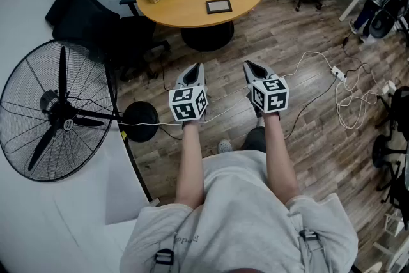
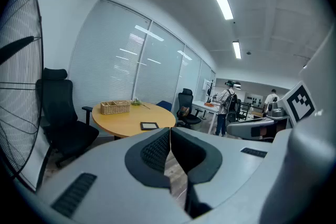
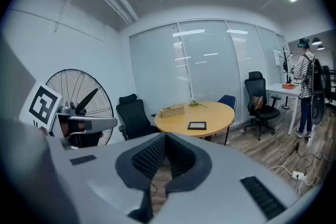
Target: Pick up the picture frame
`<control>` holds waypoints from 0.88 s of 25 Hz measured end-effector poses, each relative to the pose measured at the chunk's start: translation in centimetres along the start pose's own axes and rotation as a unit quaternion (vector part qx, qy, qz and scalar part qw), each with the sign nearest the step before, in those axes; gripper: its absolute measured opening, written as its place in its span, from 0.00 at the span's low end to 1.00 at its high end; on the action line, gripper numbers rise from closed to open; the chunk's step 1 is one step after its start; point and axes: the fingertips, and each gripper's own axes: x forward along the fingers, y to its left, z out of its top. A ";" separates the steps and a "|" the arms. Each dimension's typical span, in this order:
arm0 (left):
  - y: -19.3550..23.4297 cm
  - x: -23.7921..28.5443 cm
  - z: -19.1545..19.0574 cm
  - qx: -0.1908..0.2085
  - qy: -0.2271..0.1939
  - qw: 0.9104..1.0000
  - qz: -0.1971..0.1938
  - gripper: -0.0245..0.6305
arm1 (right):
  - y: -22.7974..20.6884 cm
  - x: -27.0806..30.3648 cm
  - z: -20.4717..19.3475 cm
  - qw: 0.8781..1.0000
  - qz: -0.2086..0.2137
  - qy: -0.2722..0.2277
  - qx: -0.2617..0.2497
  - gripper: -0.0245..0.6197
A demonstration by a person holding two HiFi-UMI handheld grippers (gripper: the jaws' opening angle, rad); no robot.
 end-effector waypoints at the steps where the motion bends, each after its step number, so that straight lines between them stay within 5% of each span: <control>1: 0.0 0.0 0.2 0.001 -0.002 1.000 -0.001 0.08 | 0.0 0.0 0.2 1.000 0.000 -0.001 -0.001 0.07; 22: -1.9 -0.3 -0.4 0.001 -0.014 1.000 -0.021 0.08 | -0.7 -2.2 -0.8 1.000 -0.022 -0.006 0.004 0.08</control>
